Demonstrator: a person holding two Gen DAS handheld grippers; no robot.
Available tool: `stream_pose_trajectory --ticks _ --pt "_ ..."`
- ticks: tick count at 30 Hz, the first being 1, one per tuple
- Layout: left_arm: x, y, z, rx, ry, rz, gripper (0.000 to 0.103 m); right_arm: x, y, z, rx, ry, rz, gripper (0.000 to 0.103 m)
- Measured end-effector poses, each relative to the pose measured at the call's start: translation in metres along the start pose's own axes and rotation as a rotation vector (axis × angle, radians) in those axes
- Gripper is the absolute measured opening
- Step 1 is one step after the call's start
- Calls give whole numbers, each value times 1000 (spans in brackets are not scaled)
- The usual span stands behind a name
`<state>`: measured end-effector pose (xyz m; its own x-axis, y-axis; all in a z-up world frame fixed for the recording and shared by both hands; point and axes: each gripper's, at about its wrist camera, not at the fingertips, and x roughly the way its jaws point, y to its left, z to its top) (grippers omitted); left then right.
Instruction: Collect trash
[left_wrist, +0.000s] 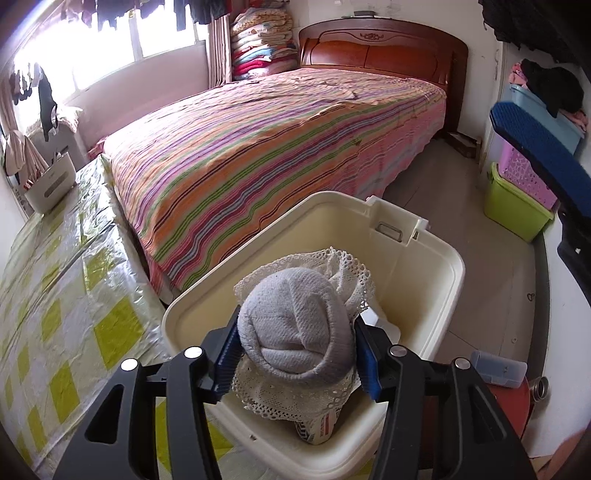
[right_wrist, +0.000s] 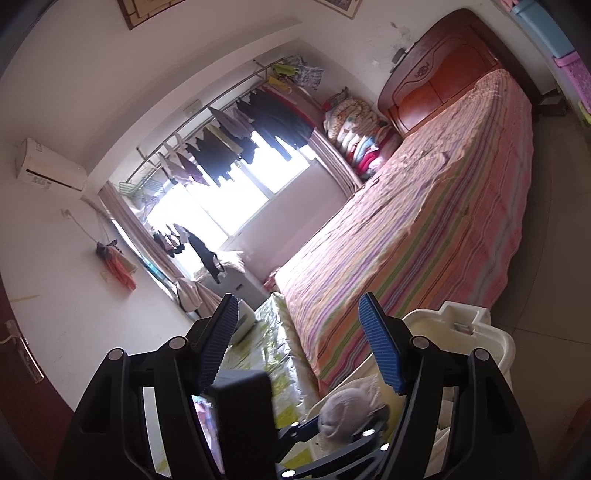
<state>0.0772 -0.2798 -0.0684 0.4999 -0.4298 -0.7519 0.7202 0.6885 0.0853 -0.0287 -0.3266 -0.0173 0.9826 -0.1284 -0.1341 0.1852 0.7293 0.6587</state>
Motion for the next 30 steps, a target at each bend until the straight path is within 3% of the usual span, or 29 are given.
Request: stream_pose_trajectory --ticks 9,19,30 --pt "2 -6 4 -6 -23 27 77 2 -29 8 28 5 1 68" --pt "-9 0 4 -44 -38 -2 78 -5 -24 14 23 -5 7 71" --pt "-22 33 -15 -91 -28 52 78 -6 -13 9 1 -21 9 72"
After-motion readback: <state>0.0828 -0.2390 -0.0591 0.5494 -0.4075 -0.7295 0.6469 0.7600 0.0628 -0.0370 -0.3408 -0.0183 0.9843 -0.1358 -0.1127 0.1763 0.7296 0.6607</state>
